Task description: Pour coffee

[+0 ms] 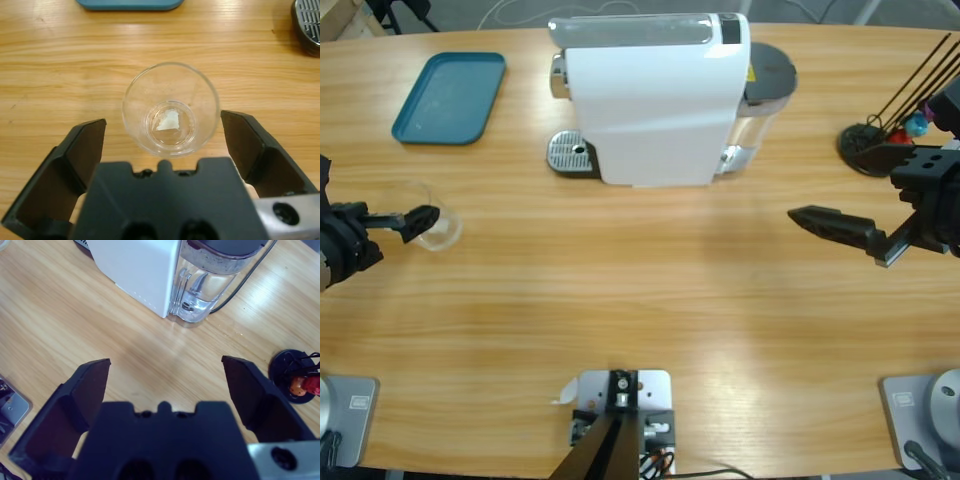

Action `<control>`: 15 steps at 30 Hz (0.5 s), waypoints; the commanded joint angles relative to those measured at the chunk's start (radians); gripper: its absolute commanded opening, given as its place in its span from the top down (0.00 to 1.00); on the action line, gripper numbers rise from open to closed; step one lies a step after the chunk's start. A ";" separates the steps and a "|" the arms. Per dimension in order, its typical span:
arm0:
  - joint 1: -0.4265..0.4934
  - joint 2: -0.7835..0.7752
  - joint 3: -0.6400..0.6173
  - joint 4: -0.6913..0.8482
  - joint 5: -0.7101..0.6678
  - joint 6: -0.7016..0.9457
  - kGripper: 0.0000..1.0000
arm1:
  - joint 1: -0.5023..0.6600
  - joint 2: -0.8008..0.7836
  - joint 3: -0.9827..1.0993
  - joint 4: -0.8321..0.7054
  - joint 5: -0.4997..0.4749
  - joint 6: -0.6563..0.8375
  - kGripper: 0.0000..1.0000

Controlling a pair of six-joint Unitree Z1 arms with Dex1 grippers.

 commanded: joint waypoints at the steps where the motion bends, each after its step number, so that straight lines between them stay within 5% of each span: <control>1: -0.009 0.068 0.079 -0.127 0.037 -0.012 0.00 | 0.005 0.021 0.026 0.009 -0.012 0.008 0.00; 11: -0.009 0.143 0.086 -0.186 0.105 -0.008 0.00 | 0.005 0.036 -0.016 0.045 0.000 -0.019 0.00; 15: -0.009 0.161 0.091 -0.197 0.104 -0.011 0.10 | 0.005 0.051 -0.026 0.047 0.000 -0.021 0.00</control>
